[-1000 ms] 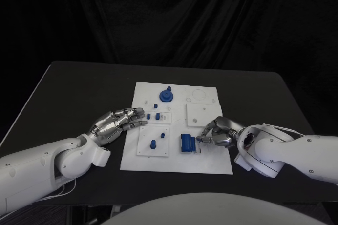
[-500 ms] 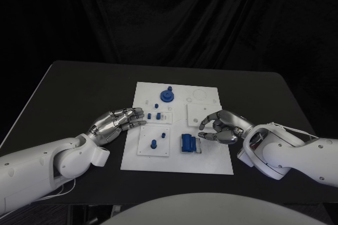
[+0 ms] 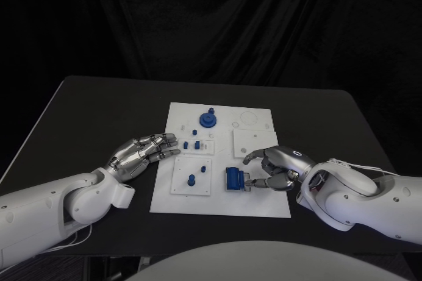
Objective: Assemble the parts on the task board
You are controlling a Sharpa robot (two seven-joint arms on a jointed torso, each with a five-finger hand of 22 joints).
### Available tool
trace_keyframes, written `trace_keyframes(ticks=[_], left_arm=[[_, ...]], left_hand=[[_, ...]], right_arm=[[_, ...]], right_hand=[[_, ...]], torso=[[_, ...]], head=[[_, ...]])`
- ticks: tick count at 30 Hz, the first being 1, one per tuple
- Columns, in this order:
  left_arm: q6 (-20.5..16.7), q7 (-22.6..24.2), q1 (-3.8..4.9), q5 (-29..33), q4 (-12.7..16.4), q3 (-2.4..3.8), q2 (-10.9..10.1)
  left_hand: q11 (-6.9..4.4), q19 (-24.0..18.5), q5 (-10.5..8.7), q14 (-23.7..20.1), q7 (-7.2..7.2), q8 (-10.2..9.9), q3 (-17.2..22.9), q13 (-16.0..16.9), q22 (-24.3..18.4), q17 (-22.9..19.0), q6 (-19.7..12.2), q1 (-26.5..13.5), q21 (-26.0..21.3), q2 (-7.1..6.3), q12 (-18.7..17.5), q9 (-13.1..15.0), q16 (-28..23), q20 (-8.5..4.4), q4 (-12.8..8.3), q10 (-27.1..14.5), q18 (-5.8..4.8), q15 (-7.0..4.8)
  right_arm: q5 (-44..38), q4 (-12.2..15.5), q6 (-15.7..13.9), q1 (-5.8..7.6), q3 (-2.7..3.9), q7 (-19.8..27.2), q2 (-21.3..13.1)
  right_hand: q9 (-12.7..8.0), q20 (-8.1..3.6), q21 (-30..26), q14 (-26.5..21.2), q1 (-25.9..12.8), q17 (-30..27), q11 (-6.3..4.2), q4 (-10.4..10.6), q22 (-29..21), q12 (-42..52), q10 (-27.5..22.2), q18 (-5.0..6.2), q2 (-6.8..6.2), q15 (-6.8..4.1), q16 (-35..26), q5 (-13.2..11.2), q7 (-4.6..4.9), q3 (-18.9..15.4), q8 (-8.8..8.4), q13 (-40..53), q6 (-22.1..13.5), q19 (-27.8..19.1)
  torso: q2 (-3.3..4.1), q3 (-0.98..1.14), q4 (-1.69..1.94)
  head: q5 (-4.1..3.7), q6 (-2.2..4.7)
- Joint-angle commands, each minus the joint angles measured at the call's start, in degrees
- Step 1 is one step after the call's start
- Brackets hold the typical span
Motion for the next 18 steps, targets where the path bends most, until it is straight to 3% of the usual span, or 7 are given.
trace_keyframes(ticks=[1,10,16,18], left_arm=[[-0.1,1.5,-0.09,0.2,0.2,0.04,0.0],[0.3,1.1,-0.13,0.2,0.1,0.04,-0.1],[0.4,1.0,-0.2,0.2,0.1,0.04,-0.2],[0.4,0.9,-0.23,0.2,0.0,0.04,-0.2]], left_hand=[[0.02,0.6,0.3,0.6,0.13,0.4,0.4,0.1,0.1,0.1,0.3,0.3,0.2,0.24,0.3,-0.1,0.3,0.0,0.1,0.6,-0.6,-0.05],[0.06,0.6,0.31,0.5,0.13,0.4,0.4,0.1,0.1,0.1,0.3,0.2,0.2,0.25,0.3,-0.1,0.3,0.0,0.1,0.7,-0.59,-0.05],[0.11,0.6,0.31,0.5,0.14,0.4,0.4,0.1,0.1,0.1,0.3,0.2,0.2,0.25,0.3,-0.1,0.3,-0.01,0.1,0.7,-0.59,-0.06],[0.13,0.7,0.31,0.5,0.14,0.4,0.4,0.1,0.1,0.1,0.3,0.2,0.2,0.25,0.3,-0.1,0.2,-0.01,0.1,0.7,-0.59,-0.06]], right_arm=[[-5.9,-0.4,1.1,-0.77,-0.02,-3.9,0.5],[-7.6,-1.7,-0.4,-2.71,-0.02,-5.6,2.2],[-7.9,-2.2,-1.0,-3.13,-0.02,-6.7,2.7],[-8.1,-2.3,-1.3,-3.2,-0.02,-7.1,2.8]], right_hand=[[-0.1,0.06,-0.4,2.2,0.0,1.1,0.27,0.5,9.8,-0.3,1.6,1.21,-0.63,0.38,-0.4,-0.5,0.01,-0.3,0.47,10.4,-0.5,-0.5],[-0.1,0.32,-1.5,2.0,-0.2,0.4,0.76,0.6,9.5,-0.4,1.3,1.4,-0.82,0.75,-0.8,0.4,0.62,-0.9,2.12,10.0,-2.8,-0.9],[-0.2,0.63,-3.0,1.6,0.7,-0.5,1.09,0.6,9.1,-0.8,0.5,1.69,-0.55,1.08,-1.3,2.0,0.99,-0.6,4.08,9.3,-6.0,-1.5],[-0.2,0.74,-3.8,1.3,1.0,-1.1,1.2,0.5,8.9,-1.1,0.0,1.86,-0.2,1.17,-1.6,2.8,1.07,-0.4,4.99,8.8,-7.1,-1.9]], torso=[[-0.02,-0.02,-0.05],[0.04,0.08,0.12],[0.08,0.16,-0.16],[0.07,0.12,-0.08]], head=[[-0.11,0.0],[-0.24,0.0],[0.0,0.0],[-0.04,0.0]])
